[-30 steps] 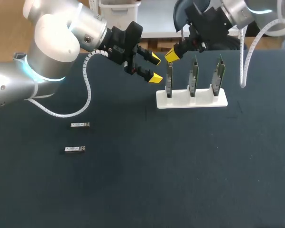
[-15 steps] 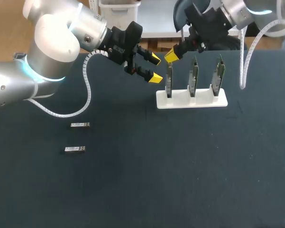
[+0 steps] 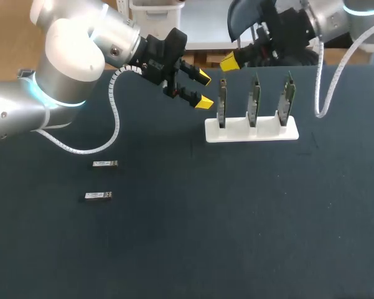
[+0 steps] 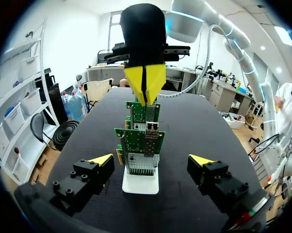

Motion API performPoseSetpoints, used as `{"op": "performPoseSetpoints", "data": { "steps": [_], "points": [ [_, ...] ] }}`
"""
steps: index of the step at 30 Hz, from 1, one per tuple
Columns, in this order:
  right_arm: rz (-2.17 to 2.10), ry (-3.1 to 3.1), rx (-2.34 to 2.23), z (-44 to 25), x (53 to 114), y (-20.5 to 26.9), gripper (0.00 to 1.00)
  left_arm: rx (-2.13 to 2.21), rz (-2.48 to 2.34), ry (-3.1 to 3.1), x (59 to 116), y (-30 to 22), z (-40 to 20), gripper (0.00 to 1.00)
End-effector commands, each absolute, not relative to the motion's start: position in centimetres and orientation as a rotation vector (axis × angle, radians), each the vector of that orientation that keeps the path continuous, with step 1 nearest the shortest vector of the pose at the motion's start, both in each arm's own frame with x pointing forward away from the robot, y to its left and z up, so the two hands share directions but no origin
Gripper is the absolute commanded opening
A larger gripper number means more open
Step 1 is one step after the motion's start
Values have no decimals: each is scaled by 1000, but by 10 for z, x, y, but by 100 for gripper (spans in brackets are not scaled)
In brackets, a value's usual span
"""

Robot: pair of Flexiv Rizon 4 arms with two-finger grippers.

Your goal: Pick up the optical module with the left hand, and insert it into the network port with the right hand.

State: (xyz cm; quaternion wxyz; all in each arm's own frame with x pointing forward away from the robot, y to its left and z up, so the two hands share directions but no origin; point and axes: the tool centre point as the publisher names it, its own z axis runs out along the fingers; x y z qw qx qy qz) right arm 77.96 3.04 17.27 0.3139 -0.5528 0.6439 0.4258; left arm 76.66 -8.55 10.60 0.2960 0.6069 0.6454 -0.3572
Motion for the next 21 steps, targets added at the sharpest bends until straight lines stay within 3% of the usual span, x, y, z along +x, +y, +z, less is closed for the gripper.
{"op": "performPoseSetpoints", "data": {
  "steps": [1,21],
  "points": [
    [1116,1684,-1442,179,778,12,0,1617,-950,1721,768,-86,106,100],
    [1047,1779,-1505,165,777,-49,0,1617,-950,1721,768,-86,106,100]
  ]
}}
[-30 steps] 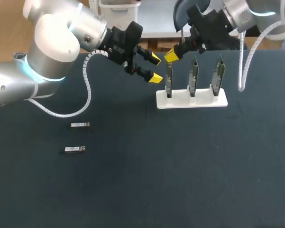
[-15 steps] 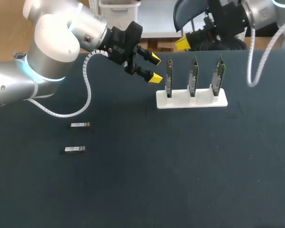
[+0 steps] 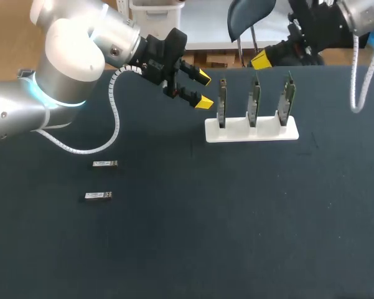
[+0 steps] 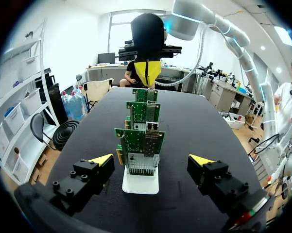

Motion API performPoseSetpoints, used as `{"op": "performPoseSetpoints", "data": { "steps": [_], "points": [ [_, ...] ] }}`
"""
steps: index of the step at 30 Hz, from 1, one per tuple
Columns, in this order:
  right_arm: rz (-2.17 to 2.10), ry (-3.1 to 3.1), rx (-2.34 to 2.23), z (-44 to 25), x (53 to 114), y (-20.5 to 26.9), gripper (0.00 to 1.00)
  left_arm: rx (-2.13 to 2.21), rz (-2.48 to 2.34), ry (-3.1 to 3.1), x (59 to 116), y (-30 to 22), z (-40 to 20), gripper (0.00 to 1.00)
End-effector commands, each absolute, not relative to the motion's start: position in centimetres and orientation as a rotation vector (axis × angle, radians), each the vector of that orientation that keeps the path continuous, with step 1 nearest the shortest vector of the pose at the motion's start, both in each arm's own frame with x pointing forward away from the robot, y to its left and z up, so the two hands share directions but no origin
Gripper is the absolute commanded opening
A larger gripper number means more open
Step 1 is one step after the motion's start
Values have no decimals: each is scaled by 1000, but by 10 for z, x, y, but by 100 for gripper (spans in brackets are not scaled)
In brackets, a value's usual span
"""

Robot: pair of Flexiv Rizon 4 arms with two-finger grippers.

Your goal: Pick up the optical module with the left hand, and insert it into the network port with the right hand.

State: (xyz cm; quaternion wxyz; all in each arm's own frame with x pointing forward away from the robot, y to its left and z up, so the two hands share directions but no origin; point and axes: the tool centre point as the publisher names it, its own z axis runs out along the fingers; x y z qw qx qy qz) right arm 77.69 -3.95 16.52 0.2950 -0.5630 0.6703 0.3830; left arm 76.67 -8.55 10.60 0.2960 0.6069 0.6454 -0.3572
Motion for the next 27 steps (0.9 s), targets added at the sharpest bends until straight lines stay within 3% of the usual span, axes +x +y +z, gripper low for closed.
{"op": "performPoseSetpoints", "data": {
  "steps": [1,27],
  "points": [
    [1047,1780,-1506,164,778,-52,0,1617,-950,1721,768,-86,106,100],
    [1073,1834,-1558,147,774,-68,0,1617,-950,1721,768,-86,106,100]
  ]
}}
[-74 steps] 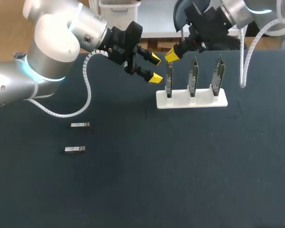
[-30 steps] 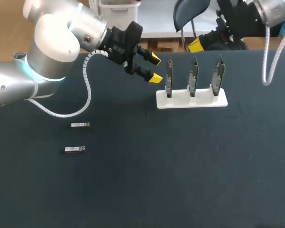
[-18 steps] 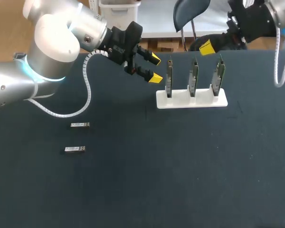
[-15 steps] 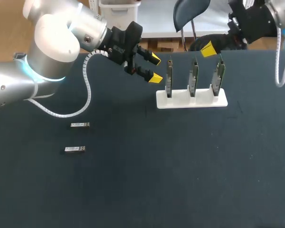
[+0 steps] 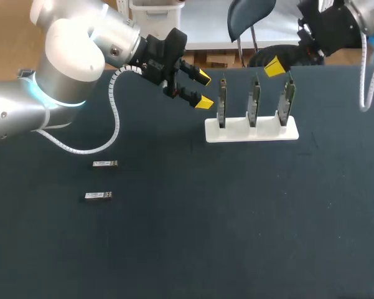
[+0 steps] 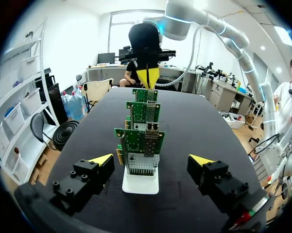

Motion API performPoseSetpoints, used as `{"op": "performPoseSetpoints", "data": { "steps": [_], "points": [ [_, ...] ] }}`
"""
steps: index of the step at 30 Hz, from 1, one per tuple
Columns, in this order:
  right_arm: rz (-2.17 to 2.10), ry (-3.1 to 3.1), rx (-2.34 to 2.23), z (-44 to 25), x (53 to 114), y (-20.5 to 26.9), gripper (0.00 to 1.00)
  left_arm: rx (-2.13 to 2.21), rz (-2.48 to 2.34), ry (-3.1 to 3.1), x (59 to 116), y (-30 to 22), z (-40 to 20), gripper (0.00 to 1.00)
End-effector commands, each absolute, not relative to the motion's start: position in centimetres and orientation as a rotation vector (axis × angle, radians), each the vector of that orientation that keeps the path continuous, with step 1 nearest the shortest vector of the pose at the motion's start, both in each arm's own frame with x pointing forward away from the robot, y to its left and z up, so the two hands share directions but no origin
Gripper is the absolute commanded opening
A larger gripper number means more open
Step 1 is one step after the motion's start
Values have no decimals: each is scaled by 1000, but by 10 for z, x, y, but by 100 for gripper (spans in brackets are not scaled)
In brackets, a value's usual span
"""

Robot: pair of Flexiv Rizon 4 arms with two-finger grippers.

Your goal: Pick up the optical module with the left hand, and insert it into the network port with the right hand.

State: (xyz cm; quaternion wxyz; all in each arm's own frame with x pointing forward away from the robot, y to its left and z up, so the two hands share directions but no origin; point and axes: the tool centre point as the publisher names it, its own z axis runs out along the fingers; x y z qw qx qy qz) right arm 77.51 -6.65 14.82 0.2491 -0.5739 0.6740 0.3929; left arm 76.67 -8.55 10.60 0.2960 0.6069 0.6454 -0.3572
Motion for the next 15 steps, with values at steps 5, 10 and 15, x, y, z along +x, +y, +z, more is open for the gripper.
{"op": "performPoseSetpoints", "data": {
  "steps": [5,10,15],
  "points": [
    [1074,1831,-1551,145,772,-67,0,1617,-950,1721,768,-86,106,100],
    [1055,1849,-1533,142,771,-65,0,1617,-950,1721,768,-86,106,100],
    [1051,1864,-1528,142,770,-65,100,1617,-950,1721,768,-86,106,100]
  ]
}}
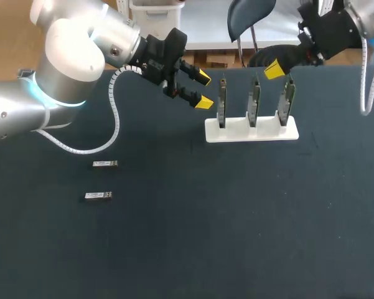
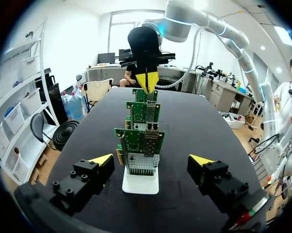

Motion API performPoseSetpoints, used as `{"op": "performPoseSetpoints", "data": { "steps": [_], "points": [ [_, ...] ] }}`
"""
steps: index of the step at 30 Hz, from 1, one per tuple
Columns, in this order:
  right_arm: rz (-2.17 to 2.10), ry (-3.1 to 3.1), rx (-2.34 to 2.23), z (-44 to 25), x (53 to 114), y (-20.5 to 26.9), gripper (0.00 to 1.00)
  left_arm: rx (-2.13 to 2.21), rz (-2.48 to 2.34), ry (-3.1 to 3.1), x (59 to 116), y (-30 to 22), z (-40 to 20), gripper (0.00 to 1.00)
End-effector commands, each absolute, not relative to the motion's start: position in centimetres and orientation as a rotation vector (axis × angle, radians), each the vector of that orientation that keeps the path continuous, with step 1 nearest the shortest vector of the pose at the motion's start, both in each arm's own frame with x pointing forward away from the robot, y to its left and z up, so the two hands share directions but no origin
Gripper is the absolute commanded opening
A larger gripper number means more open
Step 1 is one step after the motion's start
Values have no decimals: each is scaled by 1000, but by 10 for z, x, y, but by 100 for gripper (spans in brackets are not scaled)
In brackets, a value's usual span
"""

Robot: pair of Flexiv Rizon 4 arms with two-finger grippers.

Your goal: Pick up the optical module with the left hand, and insert it into the network port with the right hand.

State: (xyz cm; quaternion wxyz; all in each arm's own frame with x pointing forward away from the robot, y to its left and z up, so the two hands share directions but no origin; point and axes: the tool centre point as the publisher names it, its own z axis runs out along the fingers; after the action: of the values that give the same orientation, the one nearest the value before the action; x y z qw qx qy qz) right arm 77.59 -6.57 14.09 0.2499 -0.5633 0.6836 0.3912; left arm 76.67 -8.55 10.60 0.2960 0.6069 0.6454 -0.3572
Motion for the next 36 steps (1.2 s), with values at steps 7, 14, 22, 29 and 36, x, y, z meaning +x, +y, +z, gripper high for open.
{"op": "performPoseSetpoints", "data": {
  "steps": [7,14,22,29,36],
  "points": [
    [1051,1864,-1528,142,770,-65,100,1617,-950,1721,768,-86,106,100],
    [1051,1864,-1528,142,770,-65,100,1617,-950,1721,768,-86,106,100],
    [1051,1864,-1528,142,770,-65,100,1592,-924,1741,769,-83,107,100],
    [1051,1864,-1528,142,770,-65,100,1588,-809,1799,767,-65,114,100],
    [1051,1864,-1528,142,770,-65,100,1690,-649,1842,752,-26,121,100]
  ]
}}
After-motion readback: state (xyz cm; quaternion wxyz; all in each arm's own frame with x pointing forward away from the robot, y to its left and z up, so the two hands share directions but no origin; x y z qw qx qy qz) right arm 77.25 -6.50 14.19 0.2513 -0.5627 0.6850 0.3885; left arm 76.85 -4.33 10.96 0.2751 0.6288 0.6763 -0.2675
